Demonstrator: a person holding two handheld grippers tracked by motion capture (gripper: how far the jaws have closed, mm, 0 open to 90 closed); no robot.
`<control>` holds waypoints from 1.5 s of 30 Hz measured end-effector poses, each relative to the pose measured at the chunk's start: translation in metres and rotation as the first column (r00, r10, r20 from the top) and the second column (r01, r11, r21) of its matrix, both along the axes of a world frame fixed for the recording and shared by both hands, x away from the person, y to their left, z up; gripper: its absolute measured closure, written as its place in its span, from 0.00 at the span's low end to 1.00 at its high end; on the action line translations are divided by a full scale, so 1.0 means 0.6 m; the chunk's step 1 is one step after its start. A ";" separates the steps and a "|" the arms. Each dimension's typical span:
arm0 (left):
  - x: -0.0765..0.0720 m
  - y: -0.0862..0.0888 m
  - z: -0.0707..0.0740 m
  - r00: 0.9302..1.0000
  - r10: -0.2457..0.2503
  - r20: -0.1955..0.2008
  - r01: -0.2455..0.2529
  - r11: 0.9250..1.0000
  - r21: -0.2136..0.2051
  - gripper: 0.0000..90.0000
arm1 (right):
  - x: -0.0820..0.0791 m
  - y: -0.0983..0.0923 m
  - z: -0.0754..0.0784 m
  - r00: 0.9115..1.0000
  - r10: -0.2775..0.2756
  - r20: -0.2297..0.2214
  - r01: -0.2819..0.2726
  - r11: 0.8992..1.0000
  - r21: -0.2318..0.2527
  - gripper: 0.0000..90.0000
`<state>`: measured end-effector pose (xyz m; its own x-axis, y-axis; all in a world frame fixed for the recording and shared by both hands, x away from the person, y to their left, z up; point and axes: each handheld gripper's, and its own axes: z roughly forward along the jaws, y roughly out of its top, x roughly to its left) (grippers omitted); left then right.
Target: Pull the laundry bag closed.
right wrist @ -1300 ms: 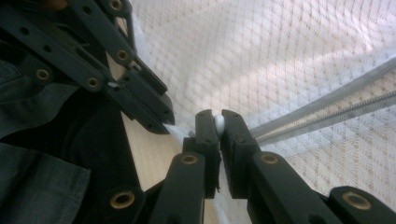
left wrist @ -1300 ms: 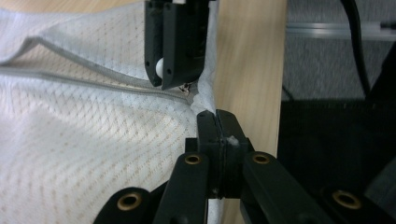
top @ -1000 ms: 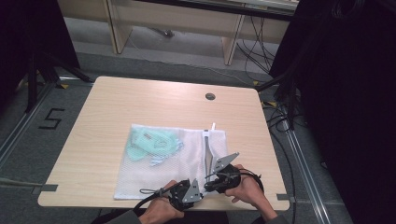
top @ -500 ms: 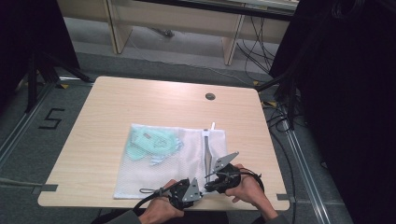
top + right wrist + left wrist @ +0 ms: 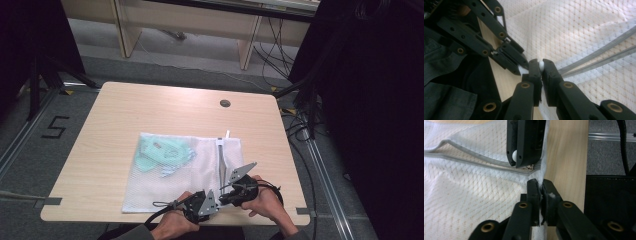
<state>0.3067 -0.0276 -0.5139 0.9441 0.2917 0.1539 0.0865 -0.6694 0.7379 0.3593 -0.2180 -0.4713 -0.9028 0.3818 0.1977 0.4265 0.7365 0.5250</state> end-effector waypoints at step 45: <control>-0.009 0.001 0.002 0.999 -0.011 -0.034 0.010 1.000 -0.021 0.99 | 0.043 0.012 -0.016 0.998 -0.015 0.067 0.018 0.998 -0.053 0.96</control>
<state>0.3015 -0.0271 -0.5125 0.9517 0.2845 0.1157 0.1048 -0.6551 0.7482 0.3848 -0.2108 -0.4811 -0.9068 0.4051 0.1166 0.4043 0.7575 0.5125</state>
